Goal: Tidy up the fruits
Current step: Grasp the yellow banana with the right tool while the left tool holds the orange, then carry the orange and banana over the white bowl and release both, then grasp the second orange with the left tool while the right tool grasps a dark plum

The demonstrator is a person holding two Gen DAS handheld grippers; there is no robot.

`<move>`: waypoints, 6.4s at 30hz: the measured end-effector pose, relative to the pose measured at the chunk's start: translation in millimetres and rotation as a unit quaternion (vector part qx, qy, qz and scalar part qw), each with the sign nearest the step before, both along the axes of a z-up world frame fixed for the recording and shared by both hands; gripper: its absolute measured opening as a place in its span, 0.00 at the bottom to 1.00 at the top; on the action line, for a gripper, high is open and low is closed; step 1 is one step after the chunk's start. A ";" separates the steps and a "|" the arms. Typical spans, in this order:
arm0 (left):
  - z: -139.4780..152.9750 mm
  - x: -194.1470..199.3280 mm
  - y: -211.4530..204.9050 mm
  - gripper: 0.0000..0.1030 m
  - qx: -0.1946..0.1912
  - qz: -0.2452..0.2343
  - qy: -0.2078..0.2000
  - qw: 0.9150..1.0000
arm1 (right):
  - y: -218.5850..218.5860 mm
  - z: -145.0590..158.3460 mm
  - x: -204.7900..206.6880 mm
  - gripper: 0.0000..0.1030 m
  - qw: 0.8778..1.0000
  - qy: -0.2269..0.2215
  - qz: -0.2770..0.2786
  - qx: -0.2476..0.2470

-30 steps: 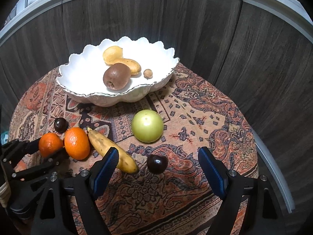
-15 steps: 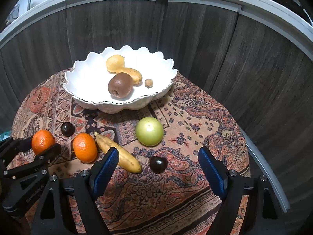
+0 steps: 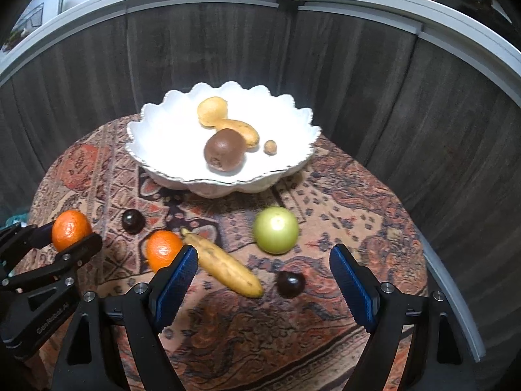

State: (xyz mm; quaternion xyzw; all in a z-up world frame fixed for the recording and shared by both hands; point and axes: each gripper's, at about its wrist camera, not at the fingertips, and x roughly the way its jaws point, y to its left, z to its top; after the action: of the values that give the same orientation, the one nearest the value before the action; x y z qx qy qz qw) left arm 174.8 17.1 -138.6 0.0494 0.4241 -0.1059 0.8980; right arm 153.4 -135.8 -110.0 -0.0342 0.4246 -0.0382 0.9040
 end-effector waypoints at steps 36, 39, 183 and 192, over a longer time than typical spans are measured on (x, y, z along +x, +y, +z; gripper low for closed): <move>5.7 10.1 -20.0 0.43 -0.025 0.037 0.019 0.999 | 16.0 -38.5 42.1 0.52 0.967 0.145 0.201 -0.065; 3.5 11.3 -23.1 0.43 -0.025 0.036 0.023 0.999 | 17.7 -46.5 48.8 0.46 0.959 0.163 0.221 -0.067; 62.6 28.1 -48.5 0.96 -0.030 0.043 -0.046 0.998 | -67.2 52.2 24.9 0.79 0.998 -0.052 -0.028 0.037; 32.7 14.9 -57.6 0.88 -0.030 0.038 -0.025 0.999 | -69.6 28.8 13.4 0.79 0.998 -0.054 -0.031 0.032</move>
State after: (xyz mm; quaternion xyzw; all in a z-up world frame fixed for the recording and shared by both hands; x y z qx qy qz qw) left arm 189.7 -40.4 -105.9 0.0089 0.3997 -0.0834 0.9128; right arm 166.8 -205.5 -81.2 0.0097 0.3769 -0.0544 0.9246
